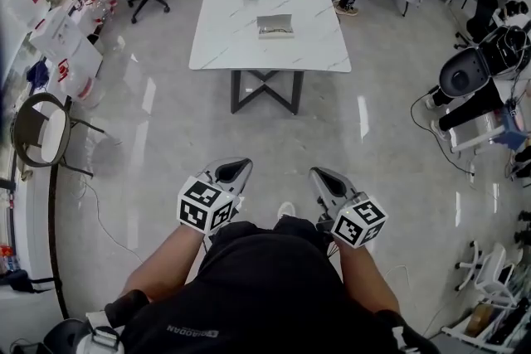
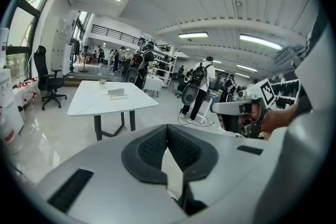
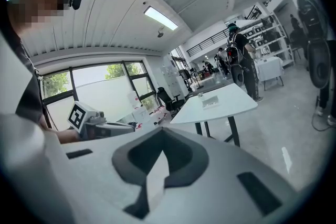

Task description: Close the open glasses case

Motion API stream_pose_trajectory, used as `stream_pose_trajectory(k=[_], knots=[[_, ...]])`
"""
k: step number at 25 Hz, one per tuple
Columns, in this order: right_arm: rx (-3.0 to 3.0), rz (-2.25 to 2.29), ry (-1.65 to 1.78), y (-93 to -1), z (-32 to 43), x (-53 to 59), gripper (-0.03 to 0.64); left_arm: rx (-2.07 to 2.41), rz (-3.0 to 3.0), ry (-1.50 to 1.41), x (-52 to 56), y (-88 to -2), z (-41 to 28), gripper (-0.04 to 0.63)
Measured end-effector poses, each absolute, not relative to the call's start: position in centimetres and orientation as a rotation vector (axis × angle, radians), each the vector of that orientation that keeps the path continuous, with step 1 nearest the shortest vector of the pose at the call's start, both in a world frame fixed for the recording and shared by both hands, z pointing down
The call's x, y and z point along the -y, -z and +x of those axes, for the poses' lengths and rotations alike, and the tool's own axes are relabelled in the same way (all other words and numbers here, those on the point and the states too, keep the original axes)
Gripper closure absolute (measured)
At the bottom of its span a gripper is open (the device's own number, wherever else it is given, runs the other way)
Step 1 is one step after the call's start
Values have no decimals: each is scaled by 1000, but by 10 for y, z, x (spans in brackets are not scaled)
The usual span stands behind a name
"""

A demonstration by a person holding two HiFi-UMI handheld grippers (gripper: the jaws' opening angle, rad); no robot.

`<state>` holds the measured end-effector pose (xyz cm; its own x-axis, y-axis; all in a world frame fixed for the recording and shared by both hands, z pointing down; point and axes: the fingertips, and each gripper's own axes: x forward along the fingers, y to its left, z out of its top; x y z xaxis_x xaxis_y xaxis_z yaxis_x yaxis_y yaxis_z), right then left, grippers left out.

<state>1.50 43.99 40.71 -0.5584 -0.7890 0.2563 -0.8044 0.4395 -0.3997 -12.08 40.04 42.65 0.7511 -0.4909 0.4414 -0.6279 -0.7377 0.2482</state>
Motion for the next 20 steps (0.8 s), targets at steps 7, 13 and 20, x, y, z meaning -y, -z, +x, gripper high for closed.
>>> stream_pose_trajectory(k=[7, 13, 20], knots=[[2668, 1415, -733, -401, 59, -396, 617, 911, 2581, -500, -365, -414, -78, 594], [2698, 1358, -724, -401, 83, -368, 617, 949, 2577, -490, -343, -411, -48, 594], [2728, 1282, -722, -403, 100, -348, 617, 1015, 2532, -489, -334, -415, -33, 594]])
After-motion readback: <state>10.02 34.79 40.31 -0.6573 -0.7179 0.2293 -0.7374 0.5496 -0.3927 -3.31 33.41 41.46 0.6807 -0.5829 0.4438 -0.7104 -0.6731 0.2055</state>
